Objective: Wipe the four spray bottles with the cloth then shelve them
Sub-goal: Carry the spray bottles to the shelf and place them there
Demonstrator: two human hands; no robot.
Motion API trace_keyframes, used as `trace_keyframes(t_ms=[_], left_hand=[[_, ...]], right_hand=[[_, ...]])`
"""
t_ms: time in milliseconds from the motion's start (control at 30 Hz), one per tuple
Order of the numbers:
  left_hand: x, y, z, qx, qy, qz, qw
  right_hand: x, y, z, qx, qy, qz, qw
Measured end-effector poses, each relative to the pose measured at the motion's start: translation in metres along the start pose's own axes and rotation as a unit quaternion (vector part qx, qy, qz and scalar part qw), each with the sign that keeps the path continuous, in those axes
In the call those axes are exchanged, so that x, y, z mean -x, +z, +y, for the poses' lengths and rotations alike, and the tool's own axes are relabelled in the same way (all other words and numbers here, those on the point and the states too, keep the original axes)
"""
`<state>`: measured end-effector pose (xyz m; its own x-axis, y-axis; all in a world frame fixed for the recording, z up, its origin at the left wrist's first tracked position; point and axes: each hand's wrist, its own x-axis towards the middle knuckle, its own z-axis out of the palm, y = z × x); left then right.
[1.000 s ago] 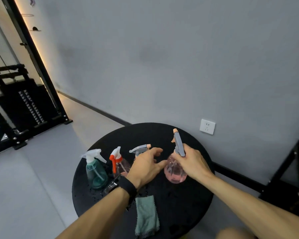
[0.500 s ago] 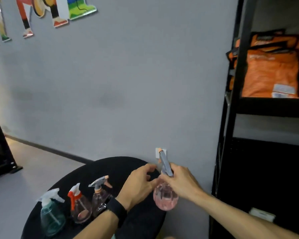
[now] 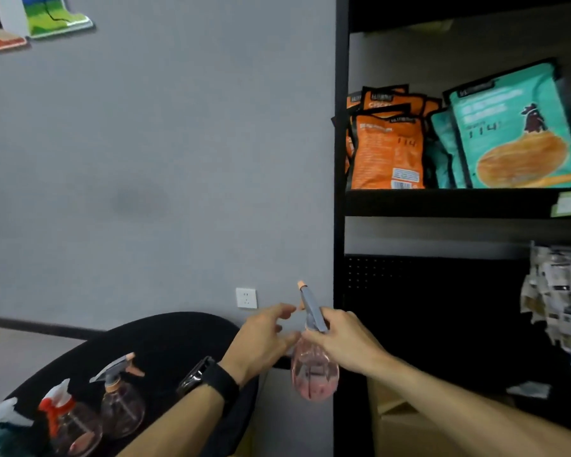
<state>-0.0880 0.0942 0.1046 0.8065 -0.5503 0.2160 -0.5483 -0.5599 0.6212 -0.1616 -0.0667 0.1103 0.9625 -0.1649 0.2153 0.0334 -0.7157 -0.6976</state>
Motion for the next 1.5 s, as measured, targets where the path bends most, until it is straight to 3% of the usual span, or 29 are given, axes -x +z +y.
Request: trace_keyframes(t_ms=[533, 733, 1500], left_hand=[[-0.056, 0.060, 0.035, -0.006, 0.038, -0.050, 0.998], [-0.087, 0.058, 0.034, 0.027, 0.023, -0.031, 0.999], [-0.130, 0.089, -0.014, 0.022, -0.032, -0.018, 0.999]], right_hand=[[-0.010, -0.063, 0.083, 0.013, 0.067, 0.064, 0.996], [-0.043, -0.071, 0.102, -0.008, 0.080, 0.084, 0.993], [-0.109, -0.031, 0.153, -0.022, 0.144, 0.082, 0.986]])
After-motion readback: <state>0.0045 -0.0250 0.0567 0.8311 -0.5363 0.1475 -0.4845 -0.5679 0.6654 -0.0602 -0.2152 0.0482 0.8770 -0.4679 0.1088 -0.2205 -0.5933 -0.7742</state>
